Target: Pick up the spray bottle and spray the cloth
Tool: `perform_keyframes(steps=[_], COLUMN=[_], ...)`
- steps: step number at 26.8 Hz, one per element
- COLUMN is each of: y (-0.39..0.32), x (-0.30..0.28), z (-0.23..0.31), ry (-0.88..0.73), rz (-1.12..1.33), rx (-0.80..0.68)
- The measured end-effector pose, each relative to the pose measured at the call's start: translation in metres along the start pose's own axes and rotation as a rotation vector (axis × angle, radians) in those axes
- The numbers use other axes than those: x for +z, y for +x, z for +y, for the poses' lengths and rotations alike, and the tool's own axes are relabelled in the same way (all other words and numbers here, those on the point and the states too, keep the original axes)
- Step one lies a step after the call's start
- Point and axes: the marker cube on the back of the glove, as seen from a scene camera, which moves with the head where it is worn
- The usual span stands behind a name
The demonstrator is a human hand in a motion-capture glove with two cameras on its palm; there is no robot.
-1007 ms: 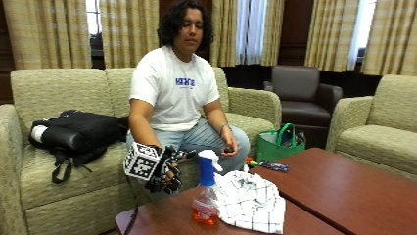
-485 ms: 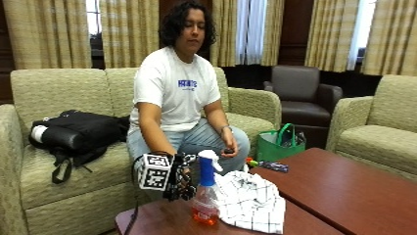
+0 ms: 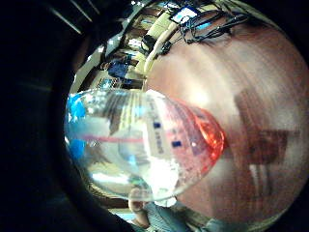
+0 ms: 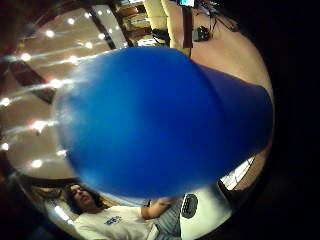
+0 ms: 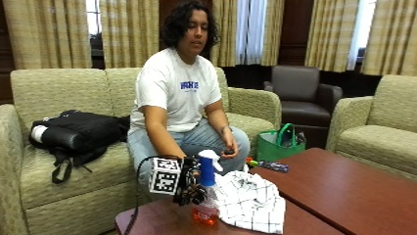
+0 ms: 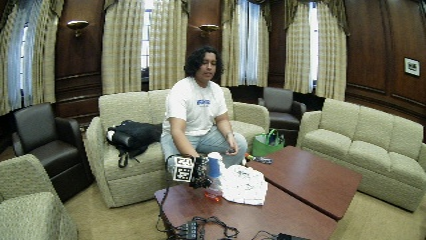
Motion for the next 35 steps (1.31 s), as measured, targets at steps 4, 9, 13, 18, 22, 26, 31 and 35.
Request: perform_keyframes(steps=[4,9,13,18,22,26,31,35], y=[0.0,-0.001,-0.004,-0.007,-0.009,-0.008,-0.013,-0.019], x=[0.006,0.012,0.019,0.029,0.036,0.043,0.049,0.05], z=[-0.008,-0.017,-0.028,-0.036,-0.043,-0.046,-0.057,-0.067], ry=[0.052,0.085,0.096,0.094,0.091,0.091,0.093,0.122], rz=[0.019,0.037,0.052,0.063,0.07,0.08,0.136,0.174], rx=[-0.001,0.007,0.022,0.03,0.03,0.013,0.006,0.002])
